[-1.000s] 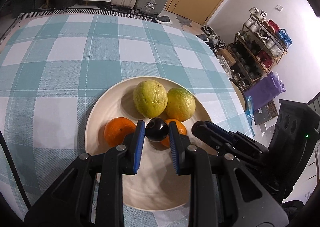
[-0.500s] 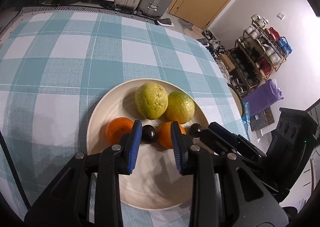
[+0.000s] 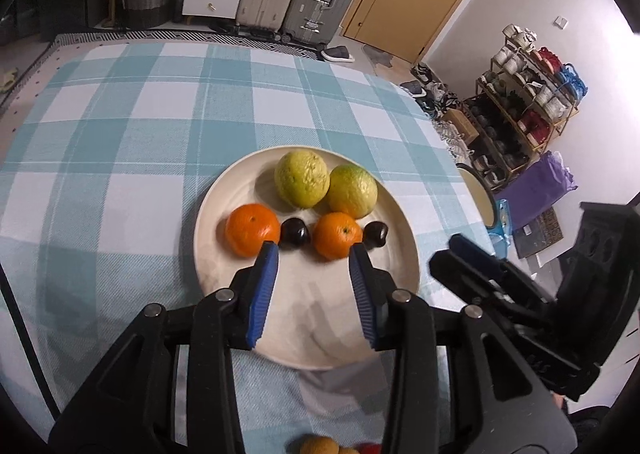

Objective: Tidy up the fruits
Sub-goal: 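Carry both dark plums onto the cream plate and open both tools, then lift both tools away from the plate toward the kiwis and tomatoes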

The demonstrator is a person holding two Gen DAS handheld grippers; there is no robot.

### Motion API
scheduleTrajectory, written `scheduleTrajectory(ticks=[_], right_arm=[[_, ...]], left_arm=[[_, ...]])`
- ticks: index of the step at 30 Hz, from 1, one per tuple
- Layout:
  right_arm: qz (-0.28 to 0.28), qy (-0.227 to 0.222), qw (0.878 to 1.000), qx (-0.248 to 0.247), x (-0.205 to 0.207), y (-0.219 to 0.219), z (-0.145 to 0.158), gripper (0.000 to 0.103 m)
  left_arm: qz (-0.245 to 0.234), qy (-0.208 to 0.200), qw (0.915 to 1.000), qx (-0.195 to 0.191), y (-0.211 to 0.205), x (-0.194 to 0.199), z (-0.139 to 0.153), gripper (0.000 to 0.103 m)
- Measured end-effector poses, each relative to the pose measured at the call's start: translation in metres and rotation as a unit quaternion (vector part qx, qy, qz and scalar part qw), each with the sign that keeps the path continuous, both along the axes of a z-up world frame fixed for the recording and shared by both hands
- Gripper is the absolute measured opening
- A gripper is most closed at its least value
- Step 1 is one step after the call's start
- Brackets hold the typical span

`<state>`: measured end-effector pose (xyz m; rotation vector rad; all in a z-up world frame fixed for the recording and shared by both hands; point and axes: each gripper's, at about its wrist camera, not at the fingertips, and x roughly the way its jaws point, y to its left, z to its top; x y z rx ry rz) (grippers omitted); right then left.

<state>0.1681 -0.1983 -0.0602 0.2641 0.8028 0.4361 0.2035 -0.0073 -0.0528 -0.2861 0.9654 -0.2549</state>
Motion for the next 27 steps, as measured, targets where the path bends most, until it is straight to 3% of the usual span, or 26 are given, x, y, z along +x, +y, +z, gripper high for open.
scheduleTrajectory(ticks=[3,5,7,12,15,20,25,27], right_arm=[[-0.001,-0.007,1.0,-0.003,-0.01,-0.001,0.006,0.074],[0.003,-0.005,1.0,-0.006,-0.014,0.0,0.008,0.074],[0.006,-0.007,1.0,-0.01,-0.021,0.001,0.01,0.074],[0.011,-0.015,1.0,-0.013,-0.034,0.004,0.015,0.079],[0.013,-0.026,0.999,-0.014,-0.042,0.005,0.02,0.084],[0.017,-0.035,0.999,-0.016,-0.052,0.007,0.027,0.09],[0.017,-0.036,0.999,-0.017,-0.061,0.007,0.029,0.094],[0.018,-0.04,0.999,-0.016,-0.067,0.007,0.03,0.098]], left_arm=[[0.001,-0.004,0.9999,0.013,0.0,-0.014,0.002,0.041],[0.005,-0.006,0.9998,0.02,0.0,-0.021,0.004,0.055],[0.009,-0.014,0.9995,0.025,0.001,-0.029,0.007,0.062],[0.018,-0.026,0.9989,0.034,0.003,-0.049,0.016,0.064],[0.026,-0.032,0.9981,0.045,0.004,-0.058,0.018,0.08],[0.036,-0.043,0.9967,0.059,0.007,-0.074,0.024,0.084],[0.038,-0.052,0.9957,0.067,0.01,-0.088,0.026,0.102],[0.037,-0.056,0.9956,0.066,0.01,-0.095,0.027,0.102]])
